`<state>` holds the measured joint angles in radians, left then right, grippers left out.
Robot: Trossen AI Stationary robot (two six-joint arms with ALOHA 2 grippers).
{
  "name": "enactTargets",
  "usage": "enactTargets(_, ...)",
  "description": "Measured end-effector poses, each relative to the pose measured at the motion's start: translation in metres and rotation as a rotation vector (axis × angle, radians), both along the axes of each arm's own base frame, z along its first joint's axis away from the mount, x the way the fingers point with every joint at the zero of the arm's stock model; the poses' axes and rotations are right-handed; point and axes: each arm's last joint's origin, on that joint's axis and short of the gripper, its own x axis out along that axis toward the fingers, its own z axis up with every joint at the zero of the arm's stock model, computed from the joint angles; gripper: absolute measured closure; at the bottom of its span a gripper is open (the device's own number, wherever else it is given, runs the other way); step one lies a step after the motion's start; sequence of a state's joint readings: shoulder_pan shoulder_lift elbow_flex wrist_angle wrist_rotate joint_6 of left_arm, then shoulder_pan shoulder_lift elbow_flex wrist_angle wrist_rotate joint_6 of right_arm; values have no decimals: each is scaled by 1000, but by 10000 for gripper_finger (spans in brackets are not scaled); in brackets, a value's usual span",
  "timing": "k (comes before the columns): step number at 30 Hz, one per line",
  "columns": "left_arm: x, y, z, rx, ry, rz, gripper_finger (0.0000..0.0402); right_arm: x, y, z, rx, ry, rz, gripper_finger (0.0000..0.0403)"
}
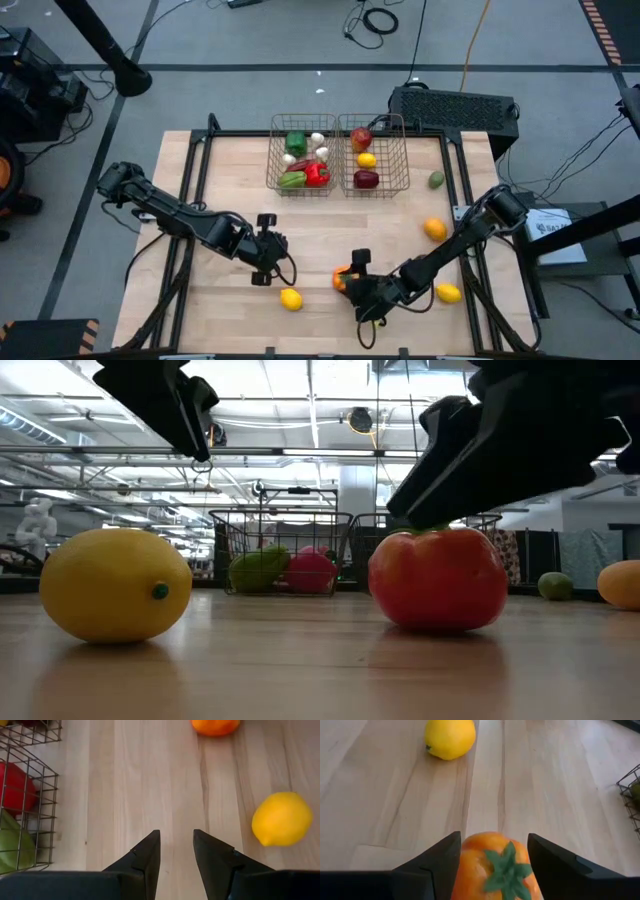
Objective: Sort produce into baskets
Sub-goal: Put the orange tomato into the right mesh basket
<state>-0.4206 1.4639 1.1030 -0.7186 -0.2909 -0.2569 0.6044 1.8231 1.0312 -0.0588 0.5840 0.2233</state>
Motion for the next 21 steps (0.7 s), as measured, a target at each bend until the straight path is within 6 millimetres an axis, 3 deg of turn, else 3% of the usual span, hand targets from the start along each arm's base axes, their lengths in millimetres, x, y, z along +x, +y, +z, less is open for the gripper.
enactTargets(13,0,0,0,0,-4,0,277,-5,-4,-5,-9,53,-67,283)
enactTargets(21,0,0,0,1,-4,0,277,-9,-4,-1,-43,49,-67,304)
